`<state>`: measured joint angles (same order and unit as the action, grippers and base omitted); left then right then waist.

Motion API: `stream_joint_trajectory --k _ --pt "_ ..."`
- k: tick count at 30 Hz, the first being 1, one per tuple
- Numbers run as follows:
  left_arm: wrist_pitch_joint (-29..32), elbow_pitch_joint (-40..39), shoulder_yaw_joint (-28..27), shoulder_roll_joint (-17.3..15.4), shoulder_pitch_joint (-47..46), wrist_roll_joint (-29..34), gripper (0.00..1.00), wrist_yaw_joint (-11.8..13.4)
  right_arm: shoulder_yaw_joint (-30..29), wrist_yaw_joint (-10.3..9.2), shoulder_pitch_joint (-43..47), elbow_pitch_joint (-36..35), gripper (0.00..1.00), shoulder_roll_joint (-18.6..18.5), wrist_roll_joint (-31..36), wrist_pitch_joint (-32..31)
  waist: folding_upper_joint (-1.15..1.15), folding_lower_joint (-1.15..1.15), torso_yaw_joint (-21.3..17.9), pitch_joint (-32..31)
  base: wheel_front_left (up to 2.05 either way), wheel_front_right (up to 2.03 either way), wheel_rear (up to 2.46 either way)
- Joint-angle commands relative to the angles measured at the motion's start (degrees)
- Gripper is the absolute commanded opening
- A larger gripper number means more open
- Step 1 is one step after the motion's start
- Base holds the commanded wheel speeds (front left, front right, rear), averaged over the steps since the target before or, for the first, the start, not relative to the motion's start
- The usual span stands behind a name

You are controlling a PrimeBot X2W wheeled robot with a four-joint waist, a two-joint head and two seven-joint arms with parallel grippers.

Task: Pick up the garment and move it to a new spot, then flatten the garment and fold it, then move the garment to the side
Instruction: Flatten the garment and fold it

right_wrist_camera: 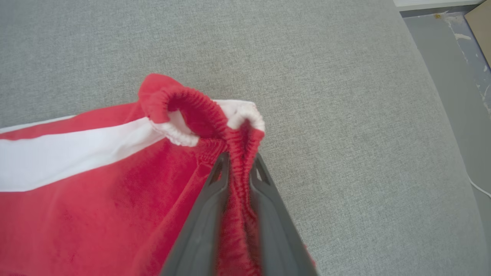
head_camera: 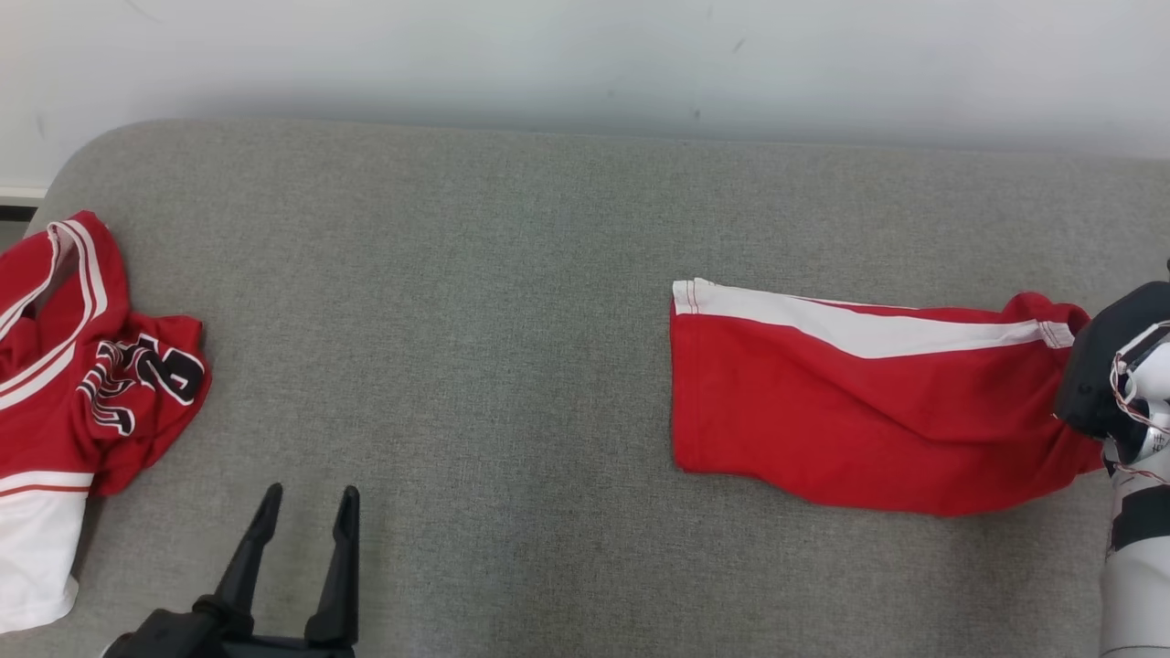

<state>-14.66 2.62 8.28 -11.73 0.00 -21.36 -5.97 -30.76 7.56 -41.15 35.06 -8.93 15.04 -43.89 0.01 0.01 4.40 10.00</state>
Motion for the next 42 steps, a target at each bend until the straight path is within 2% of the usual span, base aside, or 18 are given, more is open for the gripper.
stream_joint_trajectory --k 1,5,17,22,29,40,41,42 --pt "-0.36 -0.34 -0.38 -0.47 0.18 -0.02 1.0 0.32 0.13 -0.16 0.31 -0.5 0.0 0.27 0.05 -0.27 -0.01 -0.01 -0.13 -0.17 0.0 0.0 0.0" --pt "-0.41 -0.91 -0.83 -0.71 0.43 0.12 1.0 0.49 1.31 -0.16 0.61 -2.71 0.0 1.04 -1.09 -1.38 -0.01 -0.01 -0.34 -0.59 0.0 0.0 0.0" --pt "-0.49 -0.51 -0.21 -0.24 1.87 -0.83 1.0 0.43 19.91 -0.16 1.45 -6.47 0.0 5.39 -12.72 -4.62 -0.01 -0.01 1.67 -2.33 0.0 0.0 0.0" --pt "-0.52 -0.27 -0.08 -0.37 1.87 -1.33 1.0 0.11 24.79 -0.15 0.38 -5.46 0.0 5.99 -16.8 -3.42 -0.01 -0.01 3.32 -2.13 0.0 0.0 0.0" --pt "-0.58 0.55 0.54 0.26 0.79 -1.33 1.0 -0.01 30.97 -0.15 -0.58 -0.38 0.0 6.01 -23.12 -1.81 -0.01 -0.01 5.58 -0.97 0.0 0.0 0.0" --pt "-0.53 1.86 1.16 1.37 -0.45 -0.92 1.0 -0.44 33.23 -0.15 -4.42 9.78 0.0 6.07 -26.02 4.57 -0.01 -0.01 7.73 0.31 0.0 0.0 0.0" --pt "-0.53 1.9 1.14 1.42 -0.57 -0.87 1.0 -0.46 33.57 -0.15 -4.74 10.48 0.15 6.07 -26.42 5.42 -0.01 -0.01 7.81 0.35 0.0 0.0 0.0" --pt "-0.53 1.99 1.15 1.46 -0.69 -0.83 1.0 -0.51 34.22 -0.15 -4.98 11.53 1.0 6.08 -27.22 5.63 -0.01 -0.01 7.87 0.33 0.0 0.0 0.0"
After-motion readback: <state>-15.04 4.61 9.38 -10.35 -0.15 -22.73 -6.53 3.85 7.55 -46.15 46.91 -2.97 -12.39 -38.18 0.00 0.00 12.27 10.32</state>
